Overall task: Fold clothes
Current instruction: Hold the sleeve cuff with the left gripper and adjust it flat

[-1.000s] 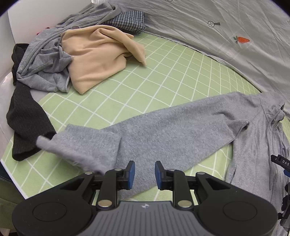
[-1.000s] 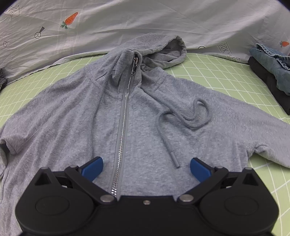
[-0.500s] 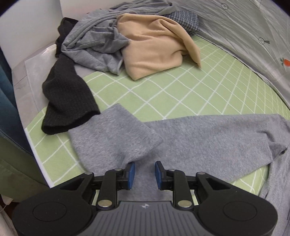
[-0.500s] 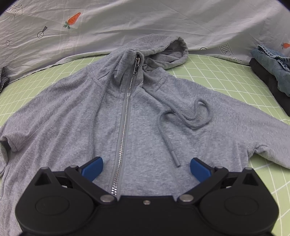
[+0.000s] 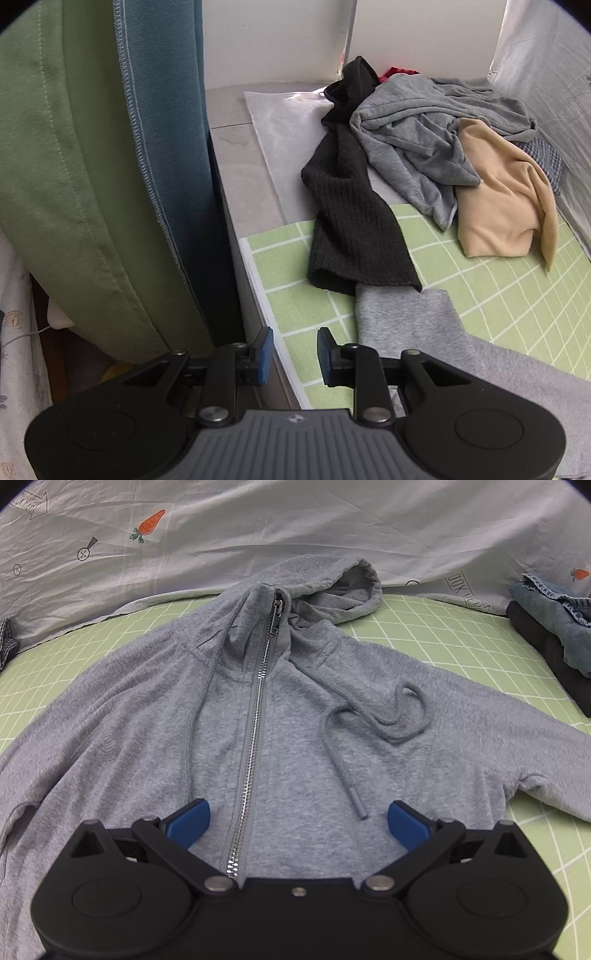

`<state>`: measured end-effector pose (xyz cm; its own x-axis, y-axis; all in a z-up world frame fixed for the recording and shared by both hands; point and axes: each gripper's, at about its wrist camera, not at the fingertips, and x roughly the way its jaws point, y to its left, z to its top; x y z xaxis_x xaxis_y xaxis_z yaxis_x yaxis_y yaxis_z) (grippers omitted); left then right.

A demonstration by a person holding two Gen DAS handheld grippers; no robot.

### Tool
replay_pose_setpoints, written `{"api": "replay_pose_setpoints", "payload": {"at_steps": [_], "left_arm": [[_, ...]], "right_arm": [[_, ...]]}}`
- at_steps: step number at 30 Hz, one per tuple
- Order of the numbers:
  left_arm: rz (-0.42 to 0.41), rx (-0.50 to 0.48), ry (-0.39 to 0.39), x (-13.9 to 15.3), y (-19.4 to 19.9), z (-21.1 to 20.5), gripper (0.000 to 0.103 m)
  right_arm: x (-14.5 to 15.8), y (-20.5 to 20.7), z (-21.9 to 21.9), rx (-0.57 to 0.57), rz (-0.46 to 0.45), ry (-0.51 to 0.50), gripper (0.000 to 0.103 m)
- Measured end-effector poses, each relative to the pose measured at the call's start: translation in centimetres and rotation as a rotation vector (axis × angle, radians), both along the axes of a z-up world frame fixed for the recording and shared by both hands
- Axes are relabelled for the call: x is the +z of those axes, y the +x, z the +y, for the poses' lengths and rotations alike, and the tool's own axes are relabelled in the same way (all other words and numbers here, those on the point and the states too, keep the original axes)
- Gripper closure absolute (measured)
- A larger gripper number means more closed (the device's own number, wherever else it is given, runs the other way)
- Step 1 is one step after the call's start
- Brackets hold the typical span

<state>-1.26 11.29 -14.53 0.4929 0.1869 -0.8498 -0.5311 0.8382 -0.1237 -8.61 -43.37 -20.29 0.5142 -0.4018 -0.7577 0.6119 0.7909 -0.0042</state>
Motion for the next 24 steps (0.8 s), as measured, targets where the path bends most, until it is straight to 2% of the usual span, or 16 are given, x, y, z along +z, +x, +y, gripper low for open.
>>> {"api": "replay_pose_setpoints", "payload": {"at_steps": [3, 7, 13, 15, 17, 18, 19, 24], "left_arm": [[-0.014, -0.073, 0.002, 0.4, 0.7, -1.2, 0.067], [0.008, -0.099, -0.085, -0.6, 2.5, -1.9, 0.064], [0.051, -0.121, -0.05, -1.8, 4.7, -3.0, 0.05], [0.054, -0.118, -0.034, -2.0, 5.1, -3.3, 0.05], [0.057, -0.111, -0.011, -1.9, 5.2, -3.5, 0.058], [0.054, -0.114, -0.003, -1.9, 5.1, -3.6, 0.082], [0.051, -0.118, 0.004, -1.9, 5.1, -3.7, 0.093], [0.015, -0.051, 0.01, -0.9, 2.9, -3.3, 0.096]], "right_arm": [[0.0, 0.0, 0.1, -0.005, 0.001, 0.0, 0.0], [0.1, 0.0, 0.0, -0.002, 0.006, 0.005, 0.0], [0.1, -0.2, 0.1, 0.008, 0.012, 0.007, 0.0], [0.1, -0.2, 0.2, 0.012, 0.013, 0.008, 0.0], [0.1, -0.3, 0.2, 0.015, 0.015, 0.009, 0.0], [0.1, -0.2, 0.3, 0.013, 0.014, 0.009, 0.0], [0.1, -0.2, 0.3, 0.012, 0.014, 0.009, 0.0], [0.1, -0.1, 0.2, 0.019, 0.011, 0.007, 0.0]]}}
